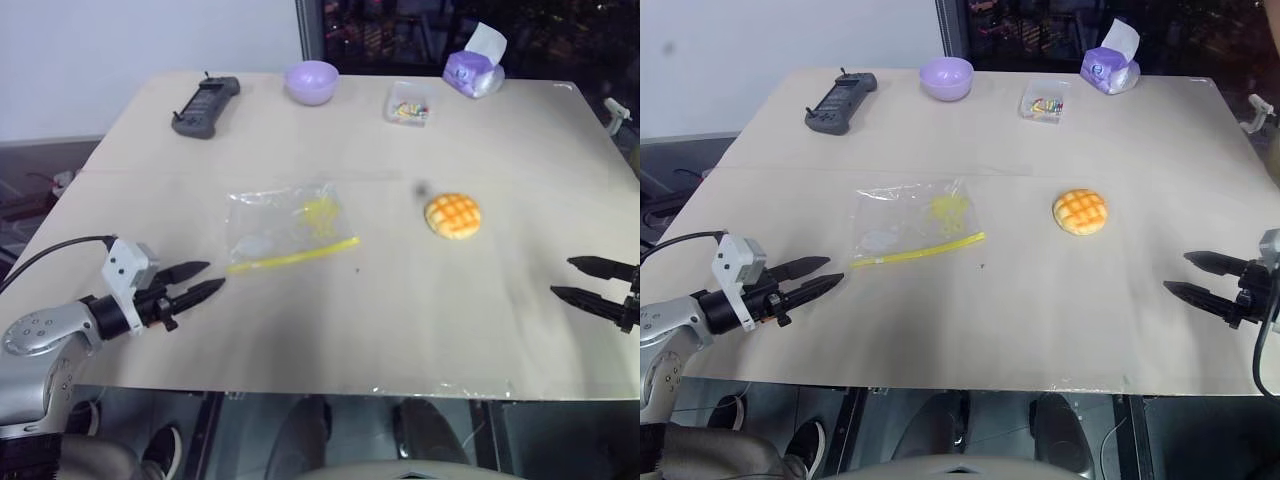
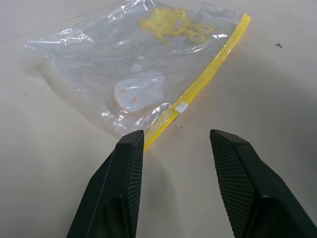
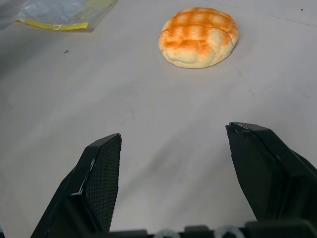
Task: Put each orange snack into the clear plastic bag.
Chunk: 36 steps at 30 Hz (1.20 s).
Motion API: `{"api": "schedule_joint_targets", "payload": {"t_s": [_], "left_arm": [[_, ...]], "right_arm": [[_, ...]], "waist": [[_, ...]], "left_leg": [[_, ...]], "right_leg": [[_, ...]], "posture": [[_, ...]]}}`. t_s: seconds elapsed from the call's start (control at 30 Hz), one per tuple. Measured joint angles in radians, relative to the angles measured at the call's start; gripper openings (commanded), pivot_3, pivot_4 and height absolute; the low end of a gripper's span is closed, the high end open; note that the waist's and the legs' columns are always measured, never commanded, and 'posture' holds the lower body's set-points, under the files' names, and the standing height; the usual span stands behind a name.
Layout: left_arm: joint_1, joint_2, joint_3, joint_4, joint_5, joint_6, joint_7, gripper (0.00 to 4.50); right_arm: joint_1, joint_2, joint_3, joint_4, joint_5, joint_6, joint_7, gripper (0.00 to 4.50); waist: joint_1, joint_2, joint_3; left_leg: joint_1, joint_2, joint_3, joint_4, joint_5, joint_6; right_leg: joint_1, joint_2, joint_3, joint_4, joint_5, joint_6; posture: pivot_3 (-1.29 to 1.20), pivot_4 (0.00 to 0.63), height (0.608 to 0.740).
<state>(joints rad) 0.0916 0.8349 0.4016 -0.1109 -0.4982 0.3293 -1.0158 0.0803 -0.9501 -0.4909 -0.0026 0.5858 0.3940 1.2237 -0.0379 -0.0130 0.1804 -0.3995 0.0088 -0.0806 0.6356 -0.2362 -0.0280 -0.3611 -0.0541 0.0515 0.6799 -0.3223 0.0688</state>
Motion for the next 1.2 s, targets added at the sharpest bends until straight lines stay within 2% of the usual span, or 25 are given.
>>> {"api": "schedule_joint_targets", "payload": {"t_s": [0.93, 1.2], "left_arm": [[-0.018, 0.000, -0.011, 0.043, 0.012, -0.047, -0.015, 2.25], [-0.155, -0.019, -0.087, 0.175, 0.136, -0.049, 0.115, 2.25]], "right_arm": [[0.013, 0.005, 0.000, -0.053, 0.015, 0.038, -0.009, 3.66], [-0.030, 0.029, -0.009, -0.252, 0.215, 0.114, 0.010, 3.66]], "waist": [[0.000, 0.000, 0.000], [0.001, -0.001, -0.001]], "left_leg": [[0.000, 0.000, 0.000, 0.000, 0.000, 0.000], [0.000, 0.000, -0.001, 0.001, 0.000, 0.000]], "right_leg": [[0.000, 0.000, 0.000, 0.000, 0.000, 0.000], [0.001, 0.000, -0.001, 0.001, 0.000, 0.000]], "posture": [[0.00, 0.150, 0.740], [0.00, 0.150, 0.740]]}}
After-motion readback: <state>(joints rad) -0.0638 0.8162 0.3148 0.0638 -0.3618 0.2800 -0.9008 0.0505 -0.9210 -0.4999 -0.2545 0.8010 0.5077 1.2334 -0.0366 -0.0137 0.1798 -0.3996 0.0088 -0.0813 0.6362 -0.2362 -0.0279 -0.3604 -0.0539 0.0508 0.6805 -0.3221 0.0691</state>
